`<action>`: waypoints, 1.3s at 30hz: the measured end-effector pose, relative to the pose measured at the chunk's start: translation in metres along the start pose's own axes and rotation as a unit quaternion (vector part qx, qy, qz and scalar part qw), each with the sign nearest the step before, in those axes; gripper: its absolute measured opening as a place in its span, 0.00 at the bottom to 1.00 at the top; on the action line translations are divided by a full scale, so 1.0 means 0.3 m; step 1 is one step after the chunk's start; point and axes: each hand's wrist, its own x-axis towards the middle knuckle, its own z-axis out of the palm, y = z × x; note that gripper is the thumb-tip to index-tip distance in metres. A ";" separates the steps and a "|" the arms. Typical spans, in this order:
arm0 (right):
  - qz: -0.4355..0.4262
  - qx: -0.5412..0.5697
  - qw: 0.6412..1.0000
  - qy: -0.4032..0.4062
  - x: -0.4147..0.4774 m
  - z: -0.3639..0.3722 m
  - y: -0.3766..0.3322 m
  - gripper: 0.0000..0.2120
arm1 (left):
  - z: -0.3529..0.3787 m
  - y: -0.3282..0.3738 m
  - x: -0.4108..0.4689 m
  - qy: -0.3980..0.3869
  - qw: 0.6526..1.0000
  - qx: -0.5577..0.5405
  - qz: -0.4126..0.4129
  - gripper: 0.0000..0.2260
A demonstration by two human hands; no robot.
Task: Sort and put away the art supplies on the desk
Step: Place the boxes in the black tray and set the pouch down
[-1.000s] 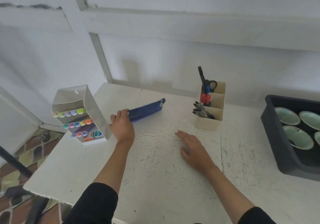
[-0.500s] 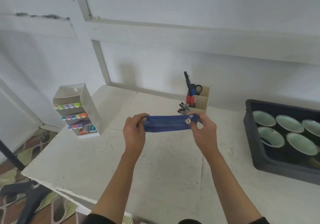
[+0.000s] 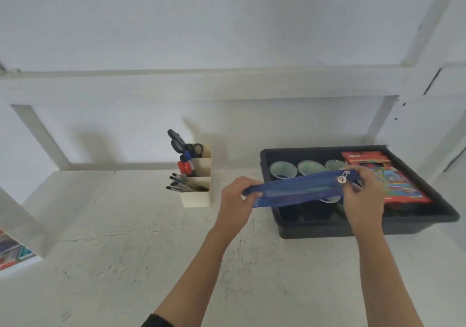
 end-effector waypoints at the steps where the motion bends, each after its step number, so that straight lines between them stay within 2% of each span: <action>1: 0.004 -0.030 0.999 0.015 0.022 -0.046 0.035 0.08 | 0.055 0.024 0.020 -0.005 1.000 0.000 0.006 0.08; 4: 0.049 -0.079 0.995 0.034 0.071 -0.158 0.138 0.09 | 0.206 0.081 0.058 -0.015 1.000 -0.008 -0.003 0.08; 6: 0.082 -0.105 0.991 0.019 0.091 -0.197 0.195 0.09 | 0.280 0.088 0.065 -0.032 0.999 0.002 -0.014 0.08; 10: 0.111 -0.227 0.963 -0.090 0.129 -0.231 0.288 0.08 | 0.367 0.051 0.047 -0.056 0.996 0.054 -0.042 0.08; 13: 0.126 -0.292 0.927 -0.200 0.139 -0.238 0.355 0.06 | 0.401 0.014 0.030 -0.079 0.986 0.131 -0.063 0.07; 15: 0.128 -0.330 0.906 -0.233 0.141 -0.237 0.375 0.08 | 0.407 0.003 0.028 -0.098 0.978 0.160 -0.089 0.07; 17: 0.122 -0.331 0.905 -0.236 0.143 -0.237 0.379 0.10 | 0.412 0.003 0.030 -0.113 0.968 0.186 -0.125 0.08; 21: 0.111 -0.325 0.910 -0.233 0.142 -0.241 0.387 0.11 | 0.421 0.010 0.030 -0.114 0.957 0.236 -0.125 0.08; 28: 0.070 -0.342 0.913 -0.214 0.123 -0.250 0.408 0.13 | 0.417 -0.004 0.028 -0.125 0.958 0.247 -0.075 0.09; 31: 0.054 -0.329 0.925 -0.184 0.112 -0.246 0.418 0.13 | 0.415 -0.014 0.029 -0.141 0.954 0.259 -0.048 0.10; 35: 0.037 -0.260 0.953 -0.151 0.105 -0.235 0.423 0.11 | 0.400 -0.009 0.042 -0.164 0.964 0.201 -0.054 0.10; 39: -0.066 -0.205 0.957 -0.195 0.078 -0.177 0.387 0.13 | 0.340 -0.003 0.040 -0.111 0.988 -0.020 -0.110 0.12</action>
